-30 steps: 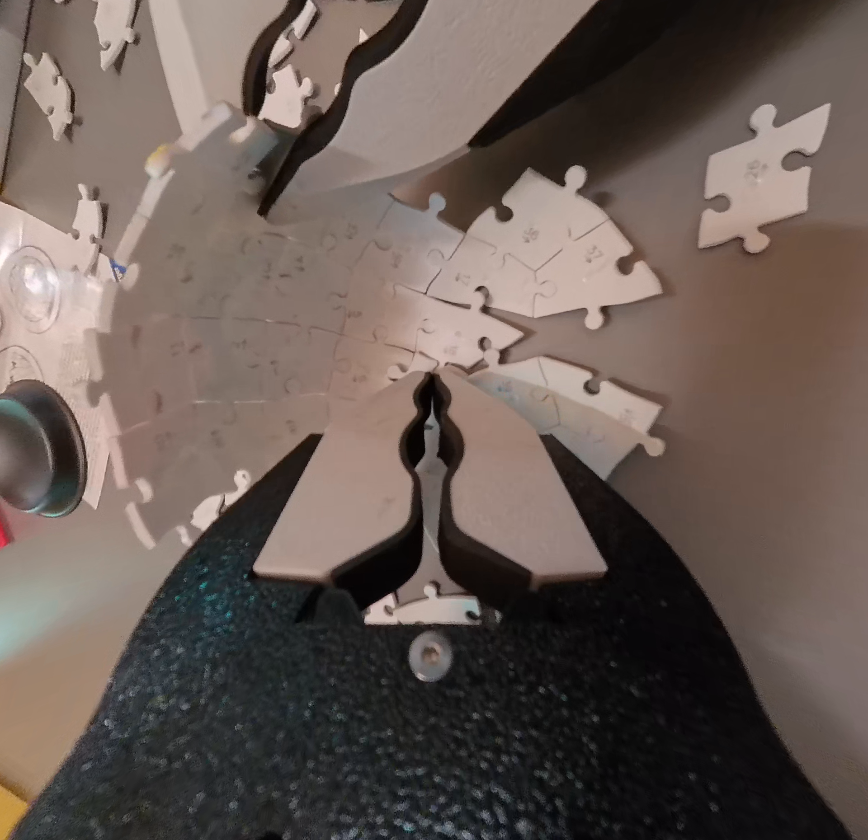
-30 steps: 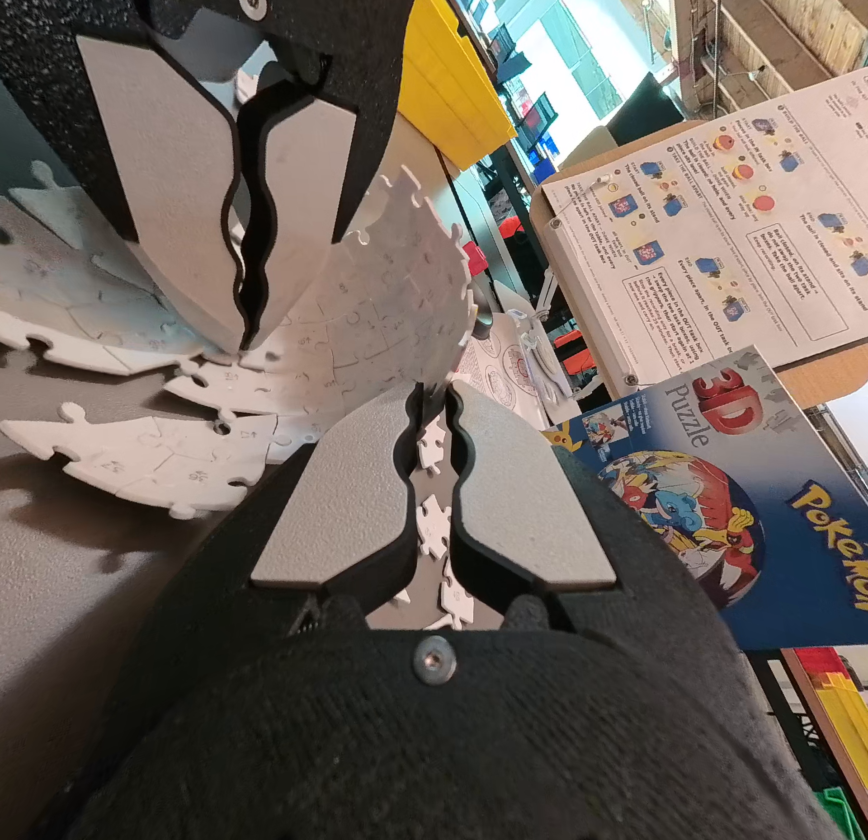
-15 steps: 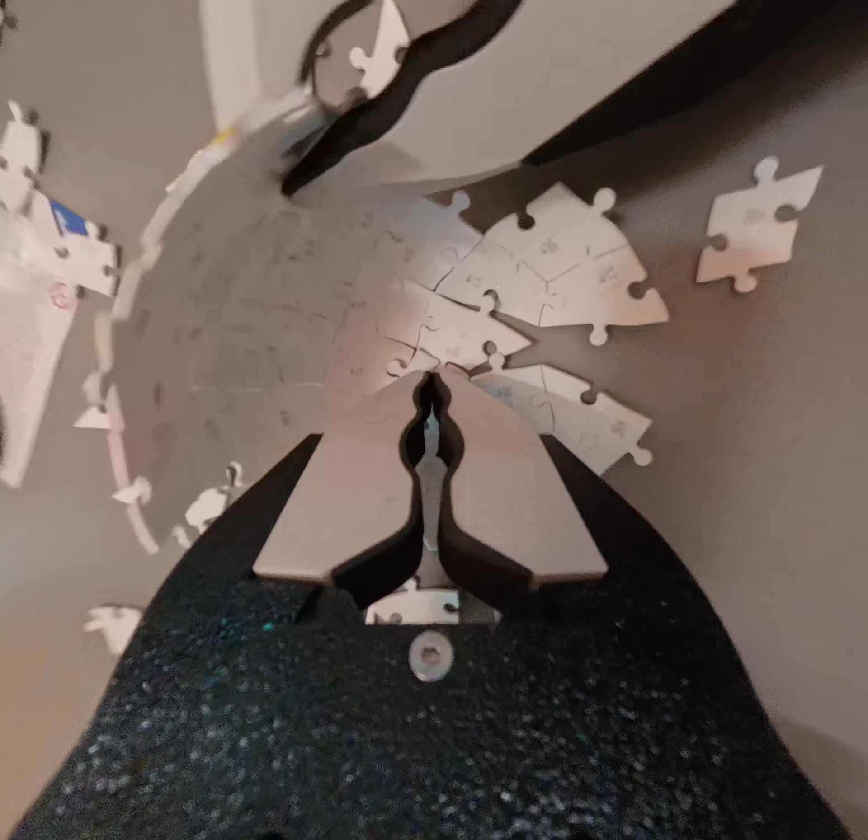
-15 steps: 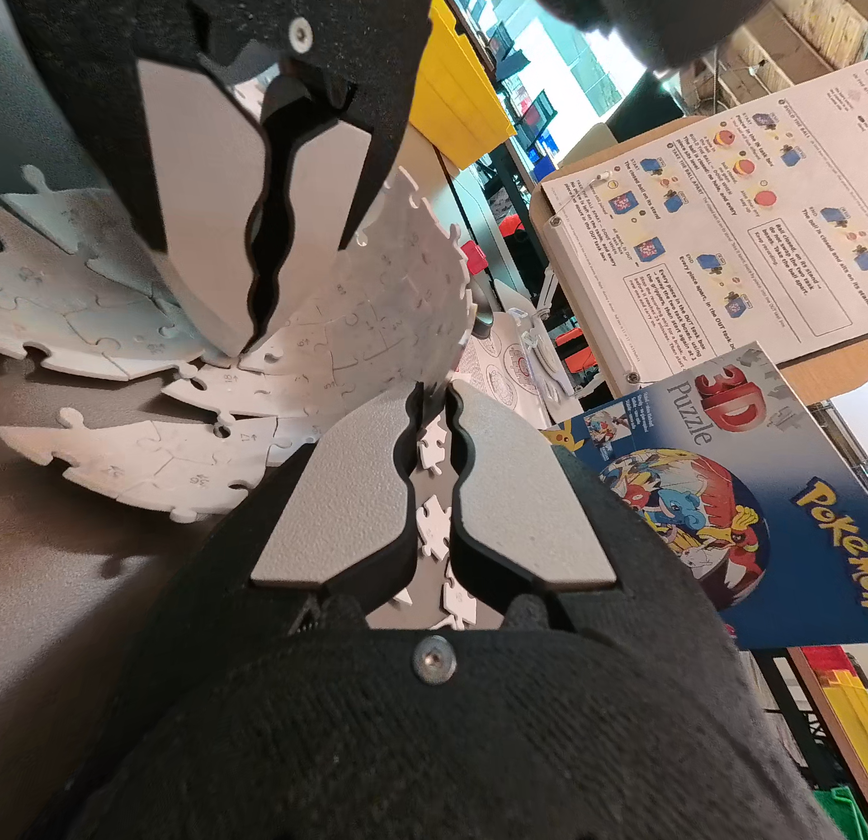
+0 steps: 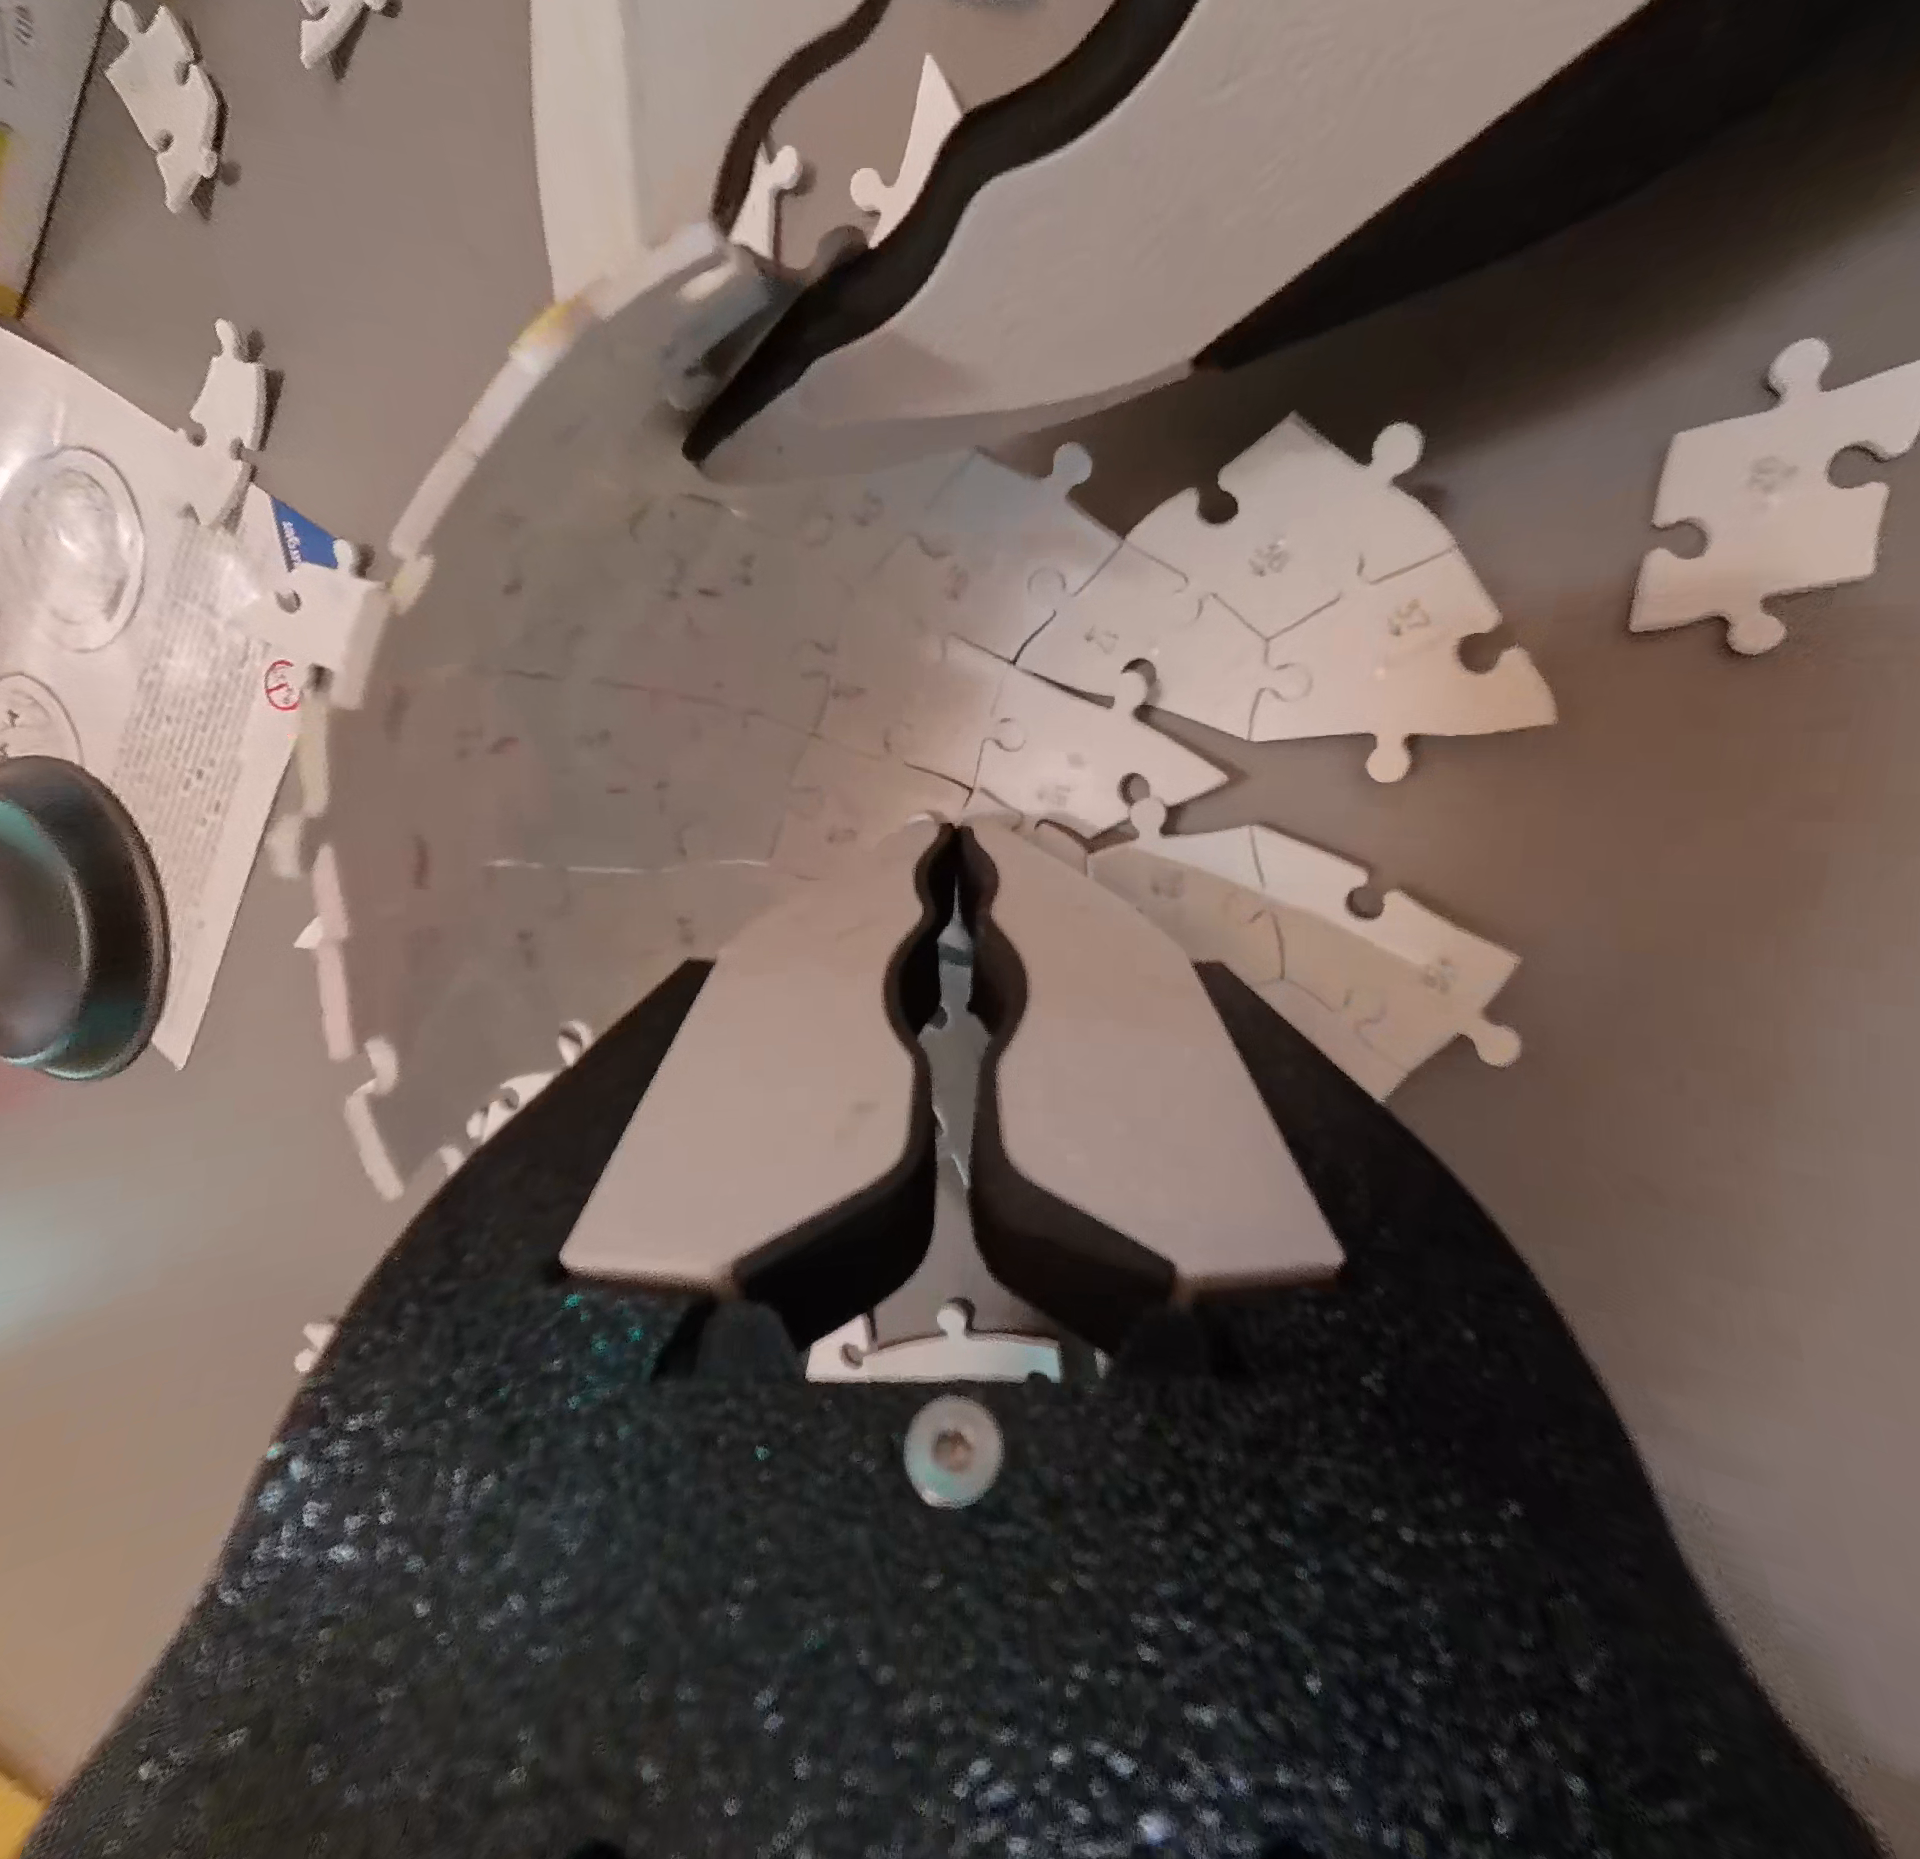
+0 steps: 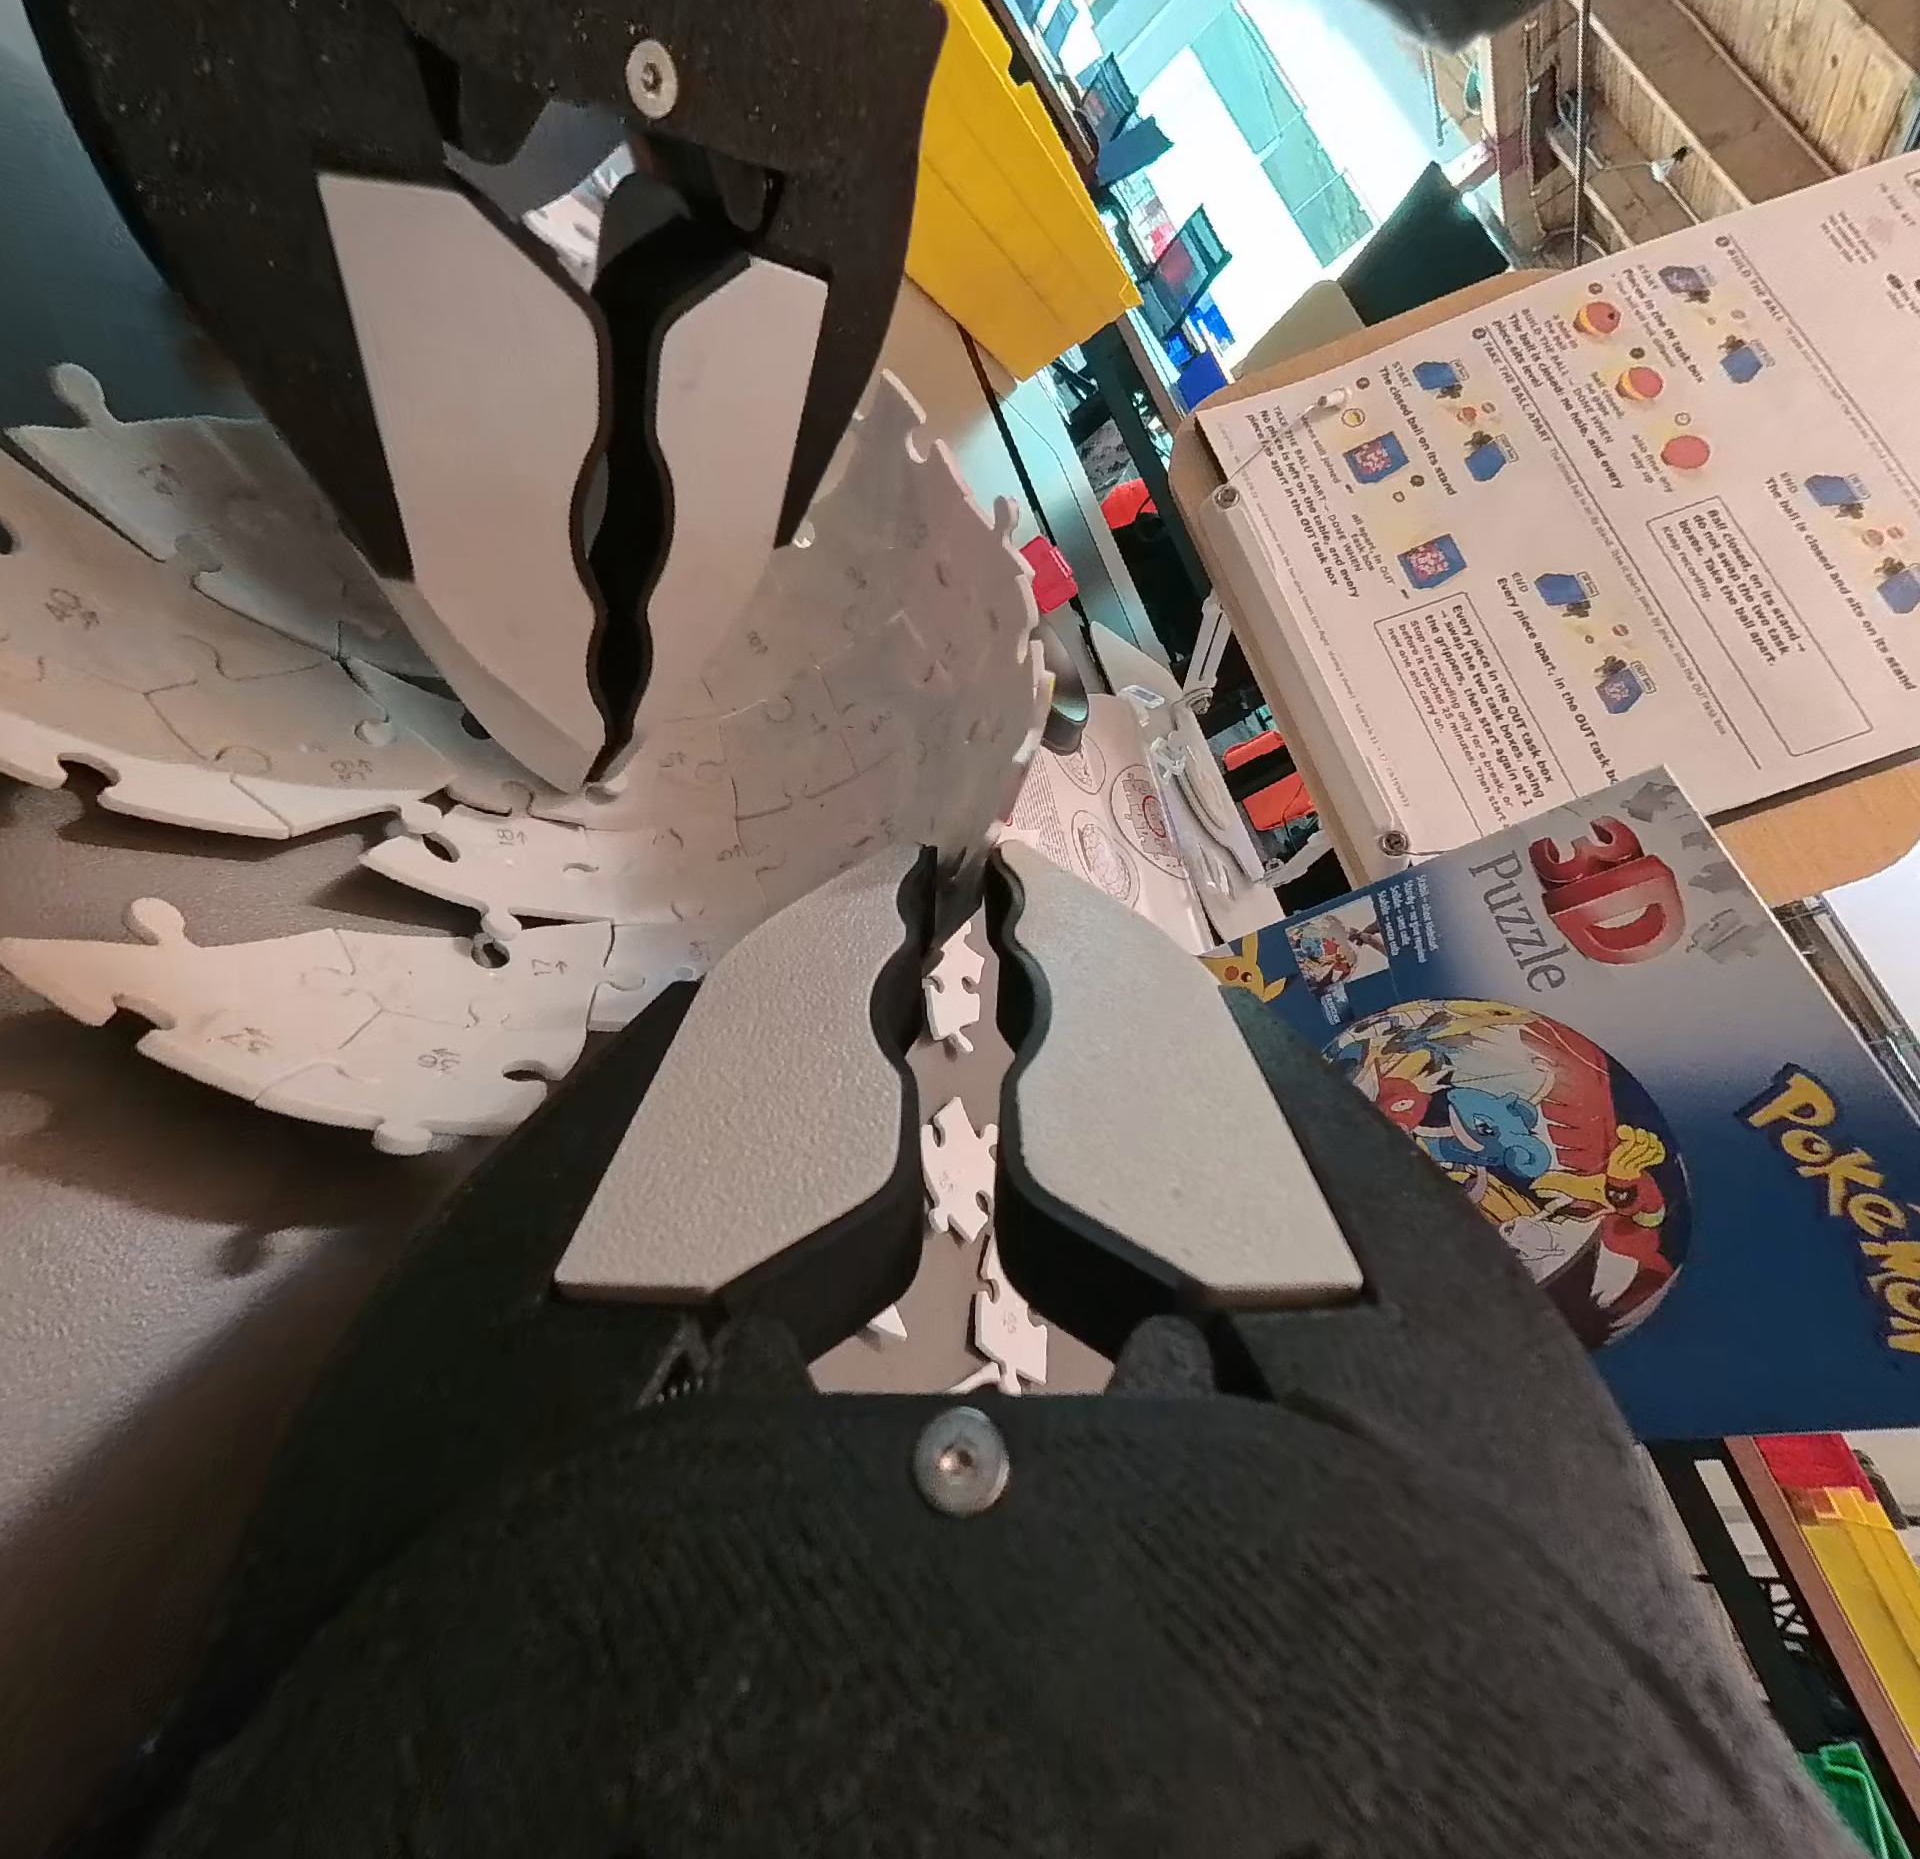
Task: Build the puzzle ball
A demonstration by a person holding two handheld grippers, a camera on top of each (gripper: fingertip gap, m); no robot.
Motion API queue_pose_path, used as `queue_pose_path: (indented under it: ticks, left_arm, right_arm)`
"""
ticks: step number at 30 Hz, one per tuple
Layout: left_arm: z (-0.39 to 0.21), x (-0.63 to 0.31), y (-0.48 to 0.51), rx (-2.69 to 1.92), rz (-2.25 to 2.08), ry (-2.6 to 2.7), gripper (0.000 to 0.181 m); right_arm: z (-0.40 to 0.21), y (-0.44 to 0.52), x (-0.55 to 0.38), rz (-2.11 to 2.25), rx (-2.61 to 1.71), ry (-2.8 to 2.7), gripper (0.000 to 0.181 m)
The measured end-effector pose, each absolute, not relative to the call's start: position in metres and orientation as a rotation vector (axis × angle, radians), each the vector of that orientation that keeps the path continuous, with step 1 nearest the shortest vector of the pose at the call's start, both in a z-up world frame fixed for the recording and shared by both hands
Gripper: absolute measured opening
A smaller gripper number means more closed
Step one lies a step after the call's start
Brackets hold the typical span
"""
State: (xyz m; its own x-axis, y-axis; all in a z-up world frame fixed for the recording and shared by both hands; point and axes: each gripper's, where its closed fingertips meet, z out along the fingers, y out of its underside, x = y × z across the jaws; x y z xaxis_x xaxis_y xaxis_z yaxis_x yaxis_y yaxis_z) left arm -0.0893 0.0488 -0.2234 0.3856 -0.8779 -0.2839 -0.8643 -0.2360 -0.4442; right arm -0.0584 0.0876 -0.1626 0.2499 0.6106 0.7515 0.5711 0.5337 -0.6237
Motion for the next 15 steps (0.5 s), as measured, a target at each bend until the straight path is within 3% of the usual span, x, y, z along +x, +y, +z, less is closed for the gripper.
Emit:
queue_pose_path:
  ticks: [15]
  left_arm:
    - [-0.2256, -0.0918, 0.0479, -2.371, 0.084, 1.167, 0.0]
  right_arm:
    - [-0.1598, 0.0861, -0.0616, 0.047, -1.101, -1.391, 0.008]
